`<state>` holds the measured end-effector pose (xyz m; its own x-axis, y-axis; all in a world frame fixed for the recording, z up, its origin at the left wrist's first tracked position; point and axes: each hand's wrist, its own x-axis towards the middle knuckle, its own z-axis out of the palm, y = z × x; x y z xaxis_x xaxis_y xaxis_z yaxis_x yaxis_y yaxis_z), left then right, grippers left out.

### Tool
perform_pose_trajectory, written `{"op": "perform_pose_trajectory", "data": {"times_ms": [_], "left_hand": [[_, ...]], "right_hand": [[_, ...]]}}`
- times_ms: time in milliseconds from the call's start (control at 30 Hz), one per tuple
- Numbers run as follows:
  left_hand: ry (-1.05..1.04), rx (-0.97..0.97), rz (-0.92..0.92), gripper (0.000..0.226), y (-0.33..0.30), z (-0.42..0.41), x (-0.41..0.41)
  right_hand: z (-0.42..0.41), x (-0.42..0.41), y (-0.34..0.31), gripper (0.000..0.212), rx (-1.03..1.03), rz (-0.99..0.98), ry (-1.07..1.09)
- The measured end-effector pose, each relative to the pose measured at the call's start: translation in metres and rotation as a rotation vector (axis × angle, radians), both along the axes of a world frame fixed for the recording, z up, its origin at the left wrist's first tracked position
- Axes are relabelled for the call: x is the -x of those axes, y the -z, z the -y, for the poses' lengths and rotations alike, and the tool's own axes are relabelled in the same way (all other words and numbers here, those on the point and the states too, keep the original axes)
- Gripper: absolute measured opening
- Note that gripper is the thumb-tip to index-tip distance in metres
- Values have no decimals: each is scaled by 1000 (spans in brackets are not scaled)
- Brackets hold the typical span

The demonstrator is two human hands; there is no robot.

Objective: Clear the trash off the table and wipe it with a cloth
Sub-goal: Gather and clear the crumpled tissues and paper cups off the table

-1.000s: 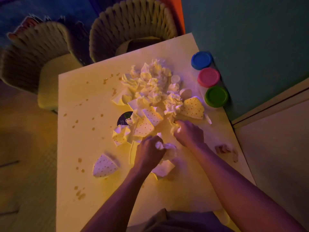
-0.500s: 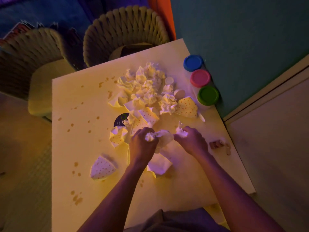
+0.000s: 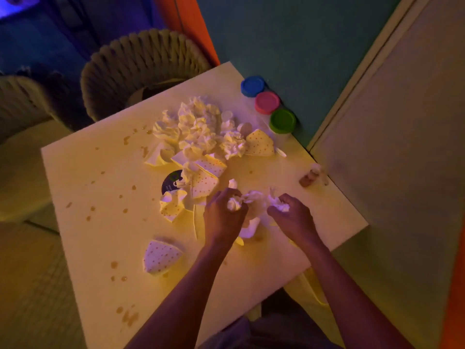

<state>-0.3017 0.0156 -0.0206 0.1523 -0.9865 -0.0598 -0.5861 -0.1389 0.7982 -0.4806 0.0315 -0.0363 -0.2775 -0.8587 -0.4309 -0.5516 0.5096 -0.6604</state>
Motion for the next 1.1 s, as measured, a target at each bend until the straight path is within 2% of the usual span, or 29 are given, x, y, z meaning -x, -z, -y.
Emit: {"op": "perform_pose_trajectory", "data": {"times_ms": [200, 367, 633, 767, 867, 900, 1033, 1100], "left_hand": [[246, 3, -35, 24, 0, -32, 20], [442, 39, 3, 22, -2, -62, 48], [750, 67, 76, 27, 6, -114, 109], [833, 41, 128, 31, 11, -143, 142], [906, 28, 172, 30, 17, -172, 168], [924, 23, 189, 29, 21, -185, 178], [901, -5, 229, 29, 37, -206, 193], [853, -78, 212, 26, 46, -217, 200]], "right_hand": [[-66, 5, -2, 39, -8, -3, 190], [-119, 22, -9, 42, 43, 2, 359], [-208, 68, 10, 26, 26, -1, 596], [-252, 87, 12, 22, -23, 32, 666], [-286, 102, 18, 46, -62, 65, 710], [-301, 109, 23, 48, -84, 67, 725], [-330, 124, 40, 38, -143, 78, 734], [-347, 134, 49, 35, -171, 110, 744]]}}
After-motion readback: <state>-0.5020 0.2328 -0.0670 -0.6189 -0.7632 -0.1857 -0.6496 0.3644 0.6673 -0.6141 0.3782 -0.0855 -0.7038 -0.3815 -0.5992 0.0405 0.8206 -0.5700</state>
